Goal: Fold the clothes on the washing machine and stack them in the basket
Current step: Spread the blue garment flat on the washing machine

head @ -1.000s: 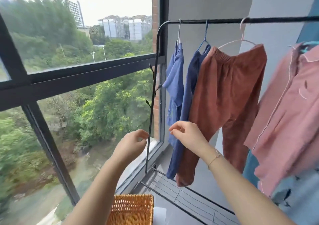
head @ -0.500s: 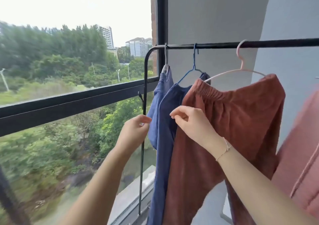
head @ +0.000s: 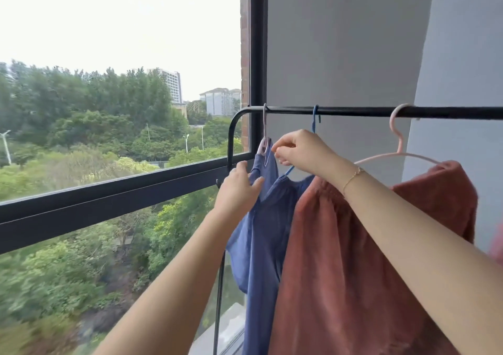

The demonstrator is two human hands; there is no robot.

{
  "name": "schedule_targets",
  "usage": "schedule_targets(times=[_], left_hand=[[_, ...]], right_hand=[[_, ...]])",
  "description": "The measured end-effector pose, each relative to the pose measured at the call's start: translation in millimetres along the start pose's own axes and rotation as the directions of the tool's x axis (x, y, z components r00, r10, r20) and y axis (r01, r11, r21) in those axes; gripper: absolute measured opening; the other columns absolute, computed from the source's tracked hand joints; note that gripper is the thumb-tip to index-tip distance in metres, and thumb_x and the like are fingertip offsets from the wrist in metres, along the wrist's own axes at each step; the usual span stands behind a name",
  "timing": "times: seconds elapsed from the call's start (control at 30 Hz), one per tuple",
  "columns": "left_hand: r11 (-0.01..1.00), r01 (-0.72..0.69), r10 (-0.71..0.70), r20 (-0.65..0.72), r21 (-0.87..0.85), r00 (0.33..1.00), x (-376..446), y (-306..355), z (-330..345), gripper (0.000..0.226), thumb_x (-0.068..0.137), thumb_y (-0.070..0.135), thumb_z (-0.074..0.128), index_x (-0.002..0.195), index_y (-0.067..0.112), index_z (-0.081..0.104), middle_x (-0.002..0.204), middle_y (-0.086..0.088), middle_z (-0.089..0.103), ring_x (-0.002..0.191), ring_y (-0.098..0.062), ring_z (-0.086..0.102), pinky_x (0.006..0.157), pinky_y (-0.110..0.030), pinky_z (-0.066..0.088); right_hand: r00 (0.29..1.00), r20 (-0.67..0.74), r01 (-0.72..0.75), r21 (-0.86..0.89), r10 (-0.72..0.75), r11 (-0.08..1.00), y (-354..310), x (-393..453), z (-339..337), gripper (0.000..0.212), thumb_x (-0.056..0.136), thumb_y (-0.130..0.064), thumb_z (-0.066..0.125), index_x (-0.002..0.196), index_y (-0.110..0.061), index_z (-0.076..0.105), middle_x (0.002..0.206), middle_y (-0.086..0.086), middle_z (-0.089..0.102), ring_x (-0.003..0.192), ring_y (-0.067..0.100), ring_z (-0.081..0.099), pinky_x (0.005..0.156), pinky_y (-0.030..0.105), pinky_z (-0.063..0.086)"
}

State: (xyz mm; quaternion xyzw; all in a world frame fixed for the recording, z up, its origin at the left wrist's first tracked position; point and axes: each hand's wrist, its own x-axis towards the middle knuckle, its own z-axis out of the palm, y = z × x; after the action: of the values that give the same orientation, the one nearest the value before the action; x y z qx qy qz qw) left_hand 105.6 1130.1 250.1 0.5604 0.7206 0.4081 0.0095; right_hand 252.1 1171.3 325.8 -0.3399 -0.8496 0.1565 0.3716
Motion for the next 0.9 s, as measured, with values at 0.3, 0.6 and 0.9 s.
schedule_targets(times=[0.3,0.6,0.9], left_hand=[[0.994,-0.081,0.063,-0.214,-0.079,0.975,20,-48,-2,0.024,0.088,0.026,0.065,0.079,0.004,0.066,0.068,-0.008,0.063,0.069,-0.026,0.053,0.058,-0.032,0.031],[0.986,-0.15,0.116,-0.363,-0.067,0.924,27,-98,-14,0.014,0.092,0.013,0.059,0.083,0.011,0.07,0.075,0.001,0.061,0.07,-0.018,0.05,0.057,-0.019,0.03],[0.899,-0.398,0.322,-0.34,-0.184,0.884,4,-143,-11,0.026,0.096,0.023,0.039,0.078,0.008,0.05,0.077,0.008,0.05,0.078,-0.01,0.041,0.071,-0.017,0.032]], right_hand=[[0.988,0.154,0.072,-0.264,-0.031,0.962,1,60,39,0.044,0.093,0.001,0.038,0.122,-0.017,0.066,0.119,0.001,0.058,0.093,0.017,0.06,0.08,0.026,0.052],[0.964,0.227,0.239,-0.509,-0.139,0.827,9,103,84,0.025,0.09,-0.016,0.057,0.112,-0.02,0.068,0.12,0.003,0.057,0.104,0.024,0.058,0.079,0.028,0.043],[0.978,0.044,0.197,-0.507,-0.203,0.839,0,111,96,0.024,0.092,-0.008,0.052,0.095,-0.014,0.075,0.097,0.008,0.063,0.09,0.03,0.06,0.069,0.03,0.041]])
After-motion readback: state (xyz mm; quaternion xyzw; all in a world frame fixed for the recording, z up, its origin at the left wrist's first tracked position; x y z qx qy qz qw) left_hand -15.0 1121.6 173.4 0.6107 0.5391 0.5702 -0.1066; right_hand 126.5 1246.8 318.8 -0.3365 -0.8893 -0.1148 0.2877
